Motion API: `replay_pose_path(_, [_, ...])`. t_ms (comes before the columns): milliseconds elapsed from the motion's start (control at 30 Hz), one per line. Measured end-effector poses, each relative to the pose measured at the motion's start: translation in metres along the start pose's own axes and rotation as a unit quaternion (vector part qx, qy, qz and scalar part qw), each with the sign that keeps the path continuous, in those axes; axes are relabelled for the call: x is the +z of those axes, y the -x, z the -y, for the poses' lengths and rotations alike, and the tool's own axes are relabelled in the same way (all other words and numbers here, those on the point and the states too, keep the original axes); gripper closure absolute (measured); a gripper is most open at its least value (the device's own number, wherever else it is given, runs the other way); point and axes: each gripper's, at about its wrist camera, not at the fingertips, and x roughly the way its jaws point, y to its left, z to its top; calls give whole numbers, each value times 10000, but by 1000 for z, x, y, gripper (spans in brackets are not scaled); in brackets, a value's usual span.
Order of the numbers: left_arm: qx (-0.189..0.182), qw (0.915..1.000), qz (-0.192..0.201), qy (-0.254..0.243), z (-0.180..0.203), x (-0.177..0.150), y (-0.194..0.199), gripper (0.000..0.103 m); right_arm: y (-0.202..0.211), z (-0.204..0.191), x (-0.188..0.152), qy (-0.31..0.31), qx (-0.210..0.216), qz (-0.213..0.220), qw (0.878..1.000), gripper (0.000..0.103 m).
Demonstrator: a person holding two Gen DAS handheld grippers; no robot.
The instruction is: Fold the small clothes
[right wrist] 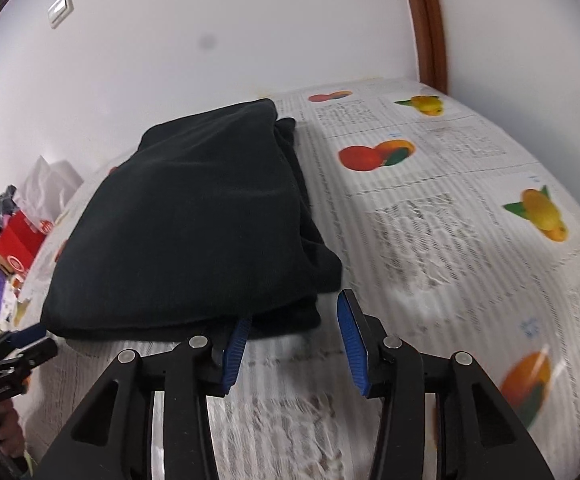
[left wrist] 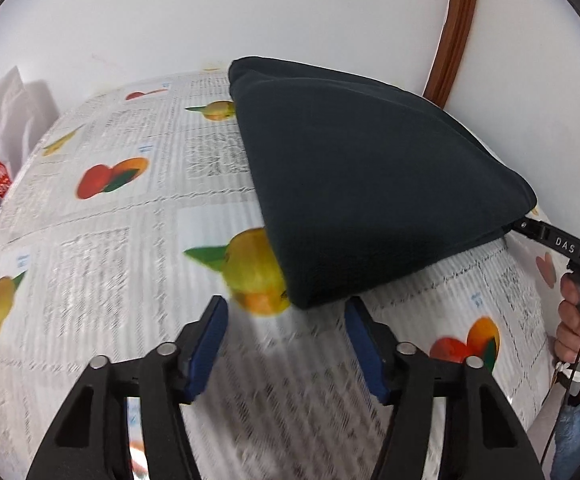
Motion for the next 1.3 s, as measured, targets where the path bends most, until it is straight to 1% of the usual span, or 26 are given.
replay_pose_path(33, [3, 10000, -16, -27, 2, 3, -5, 56, -3, -1, 2, 27, 157, -40, 9999, 77])
replay_pose_path(67, [8, 10000, -8, -52, 3, 5, -7, 57, -4, -3, 3, 51, 158, 3, 9999, 80])
replay_pose_path(100, [-34, 10000, 23, -84, 4, 8, -10, 62, -3, -5, 5, 122, 96, 97, 9998, 82])
replay_pose_path(133, [-87, 9999, 43, -81, 4, 10, -12, 72, -3, -8, 7, 185, 64, 146, 9997, 87])
replay_pose_path(200, [-246, 9997, 69, 28, 2, 17, -15, 81, -5, -10, 13, 221, 41, 204, 9995, 90])
replay_pose_path(300, [-185, 9998, 97, 61, -2, 24, -19, 82, -15, -13, 25, 212, 48, 219, 9995, 91])
replay_pose_path(433, [-47, 9998, 109, 144, -13, 30, -23, 82, -29, -22, 36, 257, 30, 239, 9994, 91])
replay_pose_path(567, [-193, 9993, 16, 316, -25, 29, -23, 80, -31, -21, 36, 236, 70, 194, 9995, 91])
replay_pose_path(667, [-187, 9994, -27, 288, -25, 26, -20, 79, -24, -14, 29, 185, 88, 63, 9998, 88])
replay_pose_path(800, [-262, 9992, -120, 283, -27, 21, -14, 80, -7, -13, 15, 421, -197, -111, 9989, 88])
replay_pose_path(833, [-280, 9991, -128, 294, -28, 20, -13, 79, -1, -13, 13, 471, -239, -91, 9986, 88])
replay_pose_path(867, [-290, 9990, -130, 306, -28, 18, -11, 79, 7, -13, 12, 510, -249, -26, 9984, 83])
replay_pose_path(900, [-287, 9990, -126, 306, -30, 19, -11, 79, 16, -14, 12, 554, -205, 51, 9982, 81])
replay_pose_path(967, [-312, 9991, -85, 283, -29, 17, -4, 79, 34, -19, 14, 664, -15, 287, 9974, 81])
replay_pose_path(1033, [-379, 9989, 7, 270, -29, 16, 4, 79, 46, -26, 19, 774, 136, 520, 9956, 79])
replay_pose_path(1067, [-419, 9988, 70, 260, -28, 16, 9, 76, 49, -30, 22, 813, 190, 626, 9945, 77])
replay_pose_path(1100, [-436, 9986, 117, 258, -28, 17, 12, 65, 50, -33, 27, 827, 215, 711, 9938, 76])
replay_pose_path(1133, [-422, 9986, 180, 258, -27, 19, 15, 57, 48, -35, 31, 811, 221, 769, 9935, 75])
replay_pose_path(1233, [-344, 9986, 369, 176, -23, 28, 23, 56, 32, -31, 43, 513, 121, 890, 9946, 75])
replay_pose_path(1300, [-316, 9986, 401, 153, -22, 35, 21, 56, 17, -23, 46, 259, 9, 694, 9973, 75])
